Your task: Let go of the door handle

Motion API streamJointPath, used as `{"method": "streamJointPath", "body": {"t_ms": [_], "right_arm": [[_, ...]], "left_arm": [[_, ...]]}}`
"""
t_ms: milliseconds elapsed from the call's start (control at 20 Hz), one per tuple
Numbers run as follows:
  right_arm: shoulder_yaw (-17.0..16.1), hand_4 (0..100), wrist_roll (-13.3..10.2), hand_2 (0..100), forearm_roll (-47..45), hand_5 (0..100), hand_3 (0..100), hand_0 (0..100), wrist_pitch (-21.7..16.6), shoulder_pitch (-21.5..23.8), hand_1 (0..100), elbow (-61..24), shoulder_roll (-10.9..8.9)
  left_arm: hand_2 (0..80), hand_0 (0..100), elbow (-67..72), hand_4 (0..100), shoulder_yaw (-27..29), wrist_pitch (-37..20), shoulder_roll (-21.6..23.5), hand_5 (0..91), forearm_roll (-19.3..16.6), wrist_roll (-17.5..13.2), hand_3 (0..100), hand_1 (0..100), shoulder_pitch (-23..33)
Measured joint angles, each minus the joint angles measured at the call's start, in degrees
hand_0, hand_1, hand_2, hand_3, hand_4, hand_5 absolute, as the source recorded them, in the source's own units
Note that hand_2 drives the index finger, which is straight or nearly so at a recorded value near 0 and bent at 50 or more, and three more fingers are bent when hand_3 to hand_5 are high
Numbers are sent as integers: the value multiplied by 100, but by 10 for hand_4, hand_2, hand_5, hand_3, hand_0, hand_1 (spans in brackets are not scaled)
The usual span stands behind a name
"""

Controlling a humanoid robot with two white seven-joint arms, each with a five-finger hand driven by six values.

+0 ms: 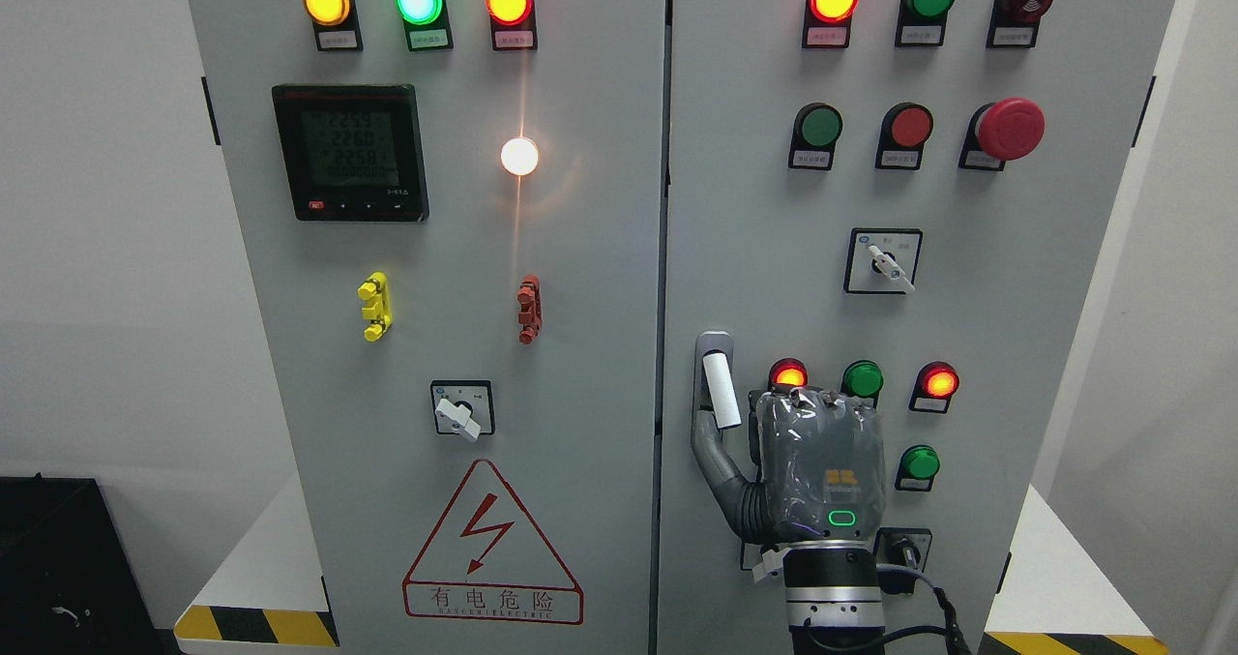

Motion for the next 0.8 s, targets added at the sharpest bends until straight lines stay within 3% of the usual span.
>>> {"method": "streamJointPath", "body": {"t_ms": [801], "right_arm": [[1,1000,-18,1000,-2,1000,1000,520,12,4,445,-23,5]], "left_arm": [[0,120,0,0,0,0,0,0,1,0,0,556,0]]}}
